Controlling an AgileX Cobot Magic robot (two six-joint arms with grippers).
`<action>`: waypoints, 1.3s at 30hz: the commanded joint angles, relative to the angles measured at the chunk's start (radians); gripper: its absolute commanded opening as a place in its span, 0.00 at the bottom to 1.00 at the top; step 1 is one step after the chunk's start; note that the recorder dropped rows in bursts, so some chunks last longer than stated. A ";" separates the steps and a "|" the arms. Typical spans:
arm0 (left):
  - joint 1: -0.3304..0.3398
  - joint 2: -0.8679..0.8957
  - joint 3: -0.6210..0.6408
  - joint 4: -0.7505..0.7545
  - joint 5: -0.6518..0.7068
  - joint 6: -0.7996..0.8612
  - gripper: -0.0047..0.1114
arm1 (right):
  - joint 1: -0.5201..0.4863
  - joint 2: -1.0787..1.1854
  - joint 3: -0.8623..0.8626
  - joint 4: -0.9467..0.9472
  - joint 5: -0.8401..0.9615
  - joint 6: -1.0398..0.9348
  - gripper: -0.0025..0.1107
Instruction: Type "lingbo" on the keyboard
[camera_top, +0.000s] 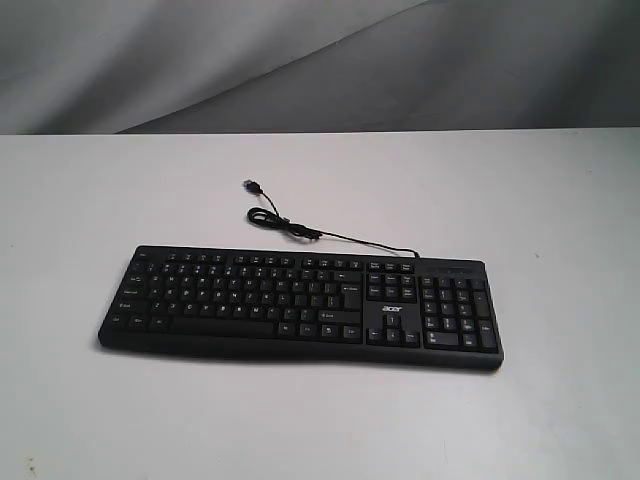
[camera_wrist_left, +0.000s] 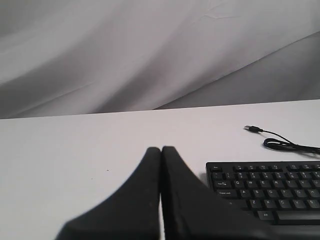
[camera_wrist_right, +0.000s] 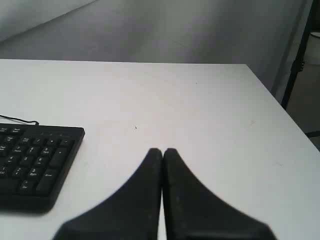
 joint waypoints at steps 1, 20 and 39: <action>-0.005 -0.005 0.005 0.000 -0.006 -0.002 0.04 | -0.008 -0.002 0.004 0.005 -0.001 -0.004 0.02; -0.005 -0.005 0.005 0.000 -0.006 -0.002 0.04 | -0.008 -0.002 0.004 -0.002 -0.561 -0.017 0.02; -0.005 -0.005 0.005 0.000 -0.006 -0.002 0.04 | -0.008 0.507 -0.296 -0.281 -0.577 0.565 0.02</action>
